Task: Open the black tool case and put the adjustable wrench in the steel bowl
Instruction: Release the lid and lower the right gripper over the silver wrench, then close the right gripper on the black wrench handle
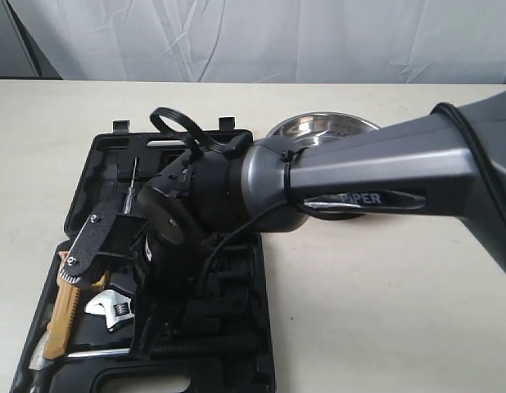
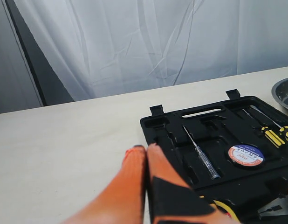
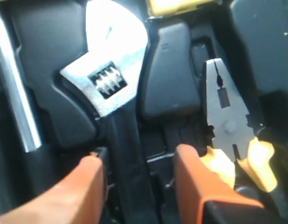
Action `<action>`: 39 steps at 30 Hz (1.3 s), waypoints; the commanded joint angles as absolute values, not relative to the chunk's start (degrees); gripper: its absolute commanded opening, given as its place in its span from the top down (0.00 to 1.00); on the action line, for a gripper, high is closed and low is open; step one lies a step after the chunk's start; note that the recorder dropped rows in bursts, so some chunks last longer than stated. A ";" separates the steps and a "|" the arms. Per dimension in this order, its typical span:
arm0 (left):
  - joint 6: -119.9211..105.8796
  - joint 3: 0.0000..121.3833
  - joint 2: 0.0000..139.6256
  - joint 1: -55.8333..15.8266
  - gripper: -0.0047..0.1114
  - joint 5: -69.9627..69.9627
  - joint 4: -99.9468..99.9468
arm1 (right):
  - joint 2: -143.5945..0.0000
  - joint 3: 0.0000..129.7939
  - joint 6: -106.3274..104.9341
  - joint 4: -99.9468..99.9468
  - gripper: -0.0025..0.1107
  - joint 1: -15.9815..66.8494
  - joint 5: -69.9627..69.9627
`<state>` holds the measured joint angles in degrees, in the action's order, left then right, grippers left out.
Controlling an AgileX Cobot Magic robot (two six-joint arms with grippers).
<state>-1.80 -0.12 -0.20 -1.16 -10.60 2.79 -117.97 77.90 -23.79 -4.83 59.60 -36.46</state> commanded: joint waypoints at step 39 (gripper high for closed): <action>-1.72 0.00 0.00 -1.22 0.96 -10.28 2.71 | -115.44 78.00 -29.97 -0.82 0.99 59.40 -33.90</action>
<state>-1.80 -0.12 -0.20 -1.16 -10.60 2.79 -117.72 77.74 -30.45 -1.42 59.93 -36.60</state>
